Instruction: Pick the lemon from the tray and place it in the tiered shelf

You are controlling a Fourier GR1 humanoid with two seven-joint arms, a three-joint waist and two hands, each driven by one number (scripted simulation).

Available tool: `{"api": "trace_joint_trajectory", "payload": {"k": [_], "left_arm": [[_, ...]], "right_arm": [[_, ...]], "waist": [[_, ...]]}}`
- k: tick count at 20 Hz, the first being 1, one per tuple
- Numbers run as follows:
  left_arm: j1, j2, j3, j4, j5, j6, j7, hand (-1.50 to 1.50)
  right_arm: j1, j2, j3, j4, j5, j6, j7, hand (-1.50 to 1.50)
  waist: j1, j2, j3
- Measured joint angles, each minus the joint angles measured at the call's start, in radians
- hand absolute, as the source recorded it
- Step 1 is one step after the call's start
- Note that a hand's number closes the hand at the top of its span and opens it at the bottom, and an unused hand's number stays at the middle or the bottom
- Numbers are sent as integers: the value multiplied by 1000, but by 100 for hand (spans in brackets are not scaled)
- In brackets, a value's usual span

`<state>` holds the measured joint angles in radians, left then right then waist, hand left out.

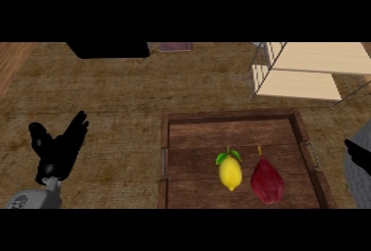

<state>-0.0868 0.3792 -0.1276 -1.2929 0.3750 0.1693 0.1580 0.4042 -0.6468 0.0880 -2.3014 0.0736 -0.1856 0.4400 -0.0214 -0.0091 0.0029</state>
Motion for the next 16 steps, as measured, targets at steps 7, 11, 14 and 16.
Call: {"api": "trace_joint_trajectory", "payload": {"k": [7,11,14,16], "left_arm": [[4,-5,-18,-39,-22,2,32,0],[-2,-12,-22,-41,-29,-3,38,0],[-8,-18,-25,-44,-33,-2,48,0],[-15,-22,-26,-43,-32,-4,61,0]], "right_arm": [[-135,-58,115,-127,87,25,426,-150],[-282,-54,192,-85,150,15,592,-150],[-381,-43,251,-34,248,30,652,-150],[-440,-17,291,6,296,42,685,-150]], "waist": [[35,8,-3],[48,10,-4],[55,11,-4],[57,11,-5]]}}
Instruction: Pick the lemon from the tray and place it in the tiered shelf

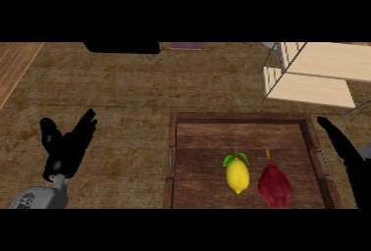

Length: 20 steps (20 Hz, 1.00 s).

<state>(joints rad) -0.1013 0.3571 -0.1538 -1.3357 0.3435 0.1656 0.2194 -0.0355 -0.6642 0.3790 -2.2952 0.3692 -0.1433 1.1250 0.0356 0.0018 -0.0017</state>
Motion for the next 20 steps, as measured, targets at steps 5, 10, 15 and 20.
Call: {"api": "trace_joint_trajectory", "payload": {"k": [5,10,15,20], "left_arm": [[9,1,8,4,1,-15,-11,0],[19,-4,14,0,-4,-13,-12,0],[30,-6,21,-8,-7,-7,1,0],[41,2,33,-16,-7,-19,0,0]], "right_arm": [[-96,90,104,98,87,35,65,-150],[-172,185,177,205,147,81,97,-150],[-177,268,207,268,225,112,115,-150],[-176,339,217,344,318,137,112,-150]], "waist": [[-3,-2,1],[-11,-4,3],[-25,-8,4],[-30,-7,5]]}}
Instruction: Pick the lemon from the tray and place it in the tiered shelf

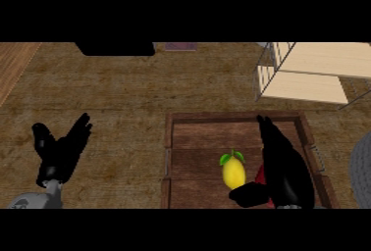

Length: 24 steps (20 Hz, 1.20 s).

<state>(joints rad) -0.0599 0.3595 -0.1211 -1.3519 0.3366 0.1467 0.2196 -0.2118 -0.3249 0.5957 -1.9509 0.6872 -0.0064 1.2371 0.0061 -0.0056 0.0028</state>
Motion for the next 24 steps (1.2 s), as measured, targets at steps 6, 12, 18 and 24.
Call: {"api": "trace_joint_trajectory", "payload": {"k": [6,12,18,24], "left_arm": [[-3,-1,11,3,-2,-4,17,0],[1,-19,12,16,-23,-5,-21,0],[3,-10,28,6,-15,-28,-2,0],[10,-33,33,-15,-36,-11,12,0]], "right_arm": [[1,111,10,53,101,36,1,-150],[20,200,-2,156,203,47,-22,-150],[49,252,-42,208,291,66,-58,-150],[77,288,-92,252,357,59,-110,-150]], "waist": [[-5,0,1],[-6,0,3],[-7,0,3],[-6,1,2]]}}
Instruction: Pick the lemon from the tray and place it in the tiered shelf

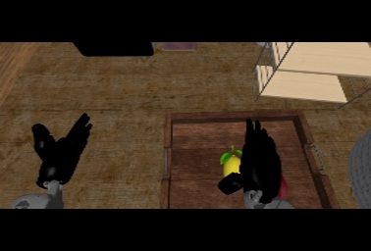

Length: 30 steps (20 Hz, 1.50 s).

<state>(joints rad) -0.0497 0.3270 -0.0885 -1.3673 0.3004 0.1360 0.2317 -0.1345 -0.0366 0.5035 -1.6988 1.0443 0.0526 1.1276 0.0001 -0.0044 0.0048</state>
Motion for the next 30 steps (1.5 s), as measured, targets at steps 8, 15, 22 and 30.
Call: {"api": "trace_joint_trajectory", "payload": {"k": [8,15,22,30], "left_arm": [[-4,-24,18,18,-28,-24,-10,0],[-1,-21,34,3,-26,-44,20,0],[-1,-40,51,1,-55,-45,26,0],[14,-40,63,-10,-63,-55,16,0]], "right_arm": [[-5,32,-38,75,9,-31,-58,150],[-43,33,-28,122,-84,55,-117,150],[-42,11,1,116,-132,24,-190,150],[-53,-167,-131,32,-382,184,-518,150]], "waist": [[2,-4,1],[4,-11,-6],[1,-11,-5],[0,-1,0]]}}
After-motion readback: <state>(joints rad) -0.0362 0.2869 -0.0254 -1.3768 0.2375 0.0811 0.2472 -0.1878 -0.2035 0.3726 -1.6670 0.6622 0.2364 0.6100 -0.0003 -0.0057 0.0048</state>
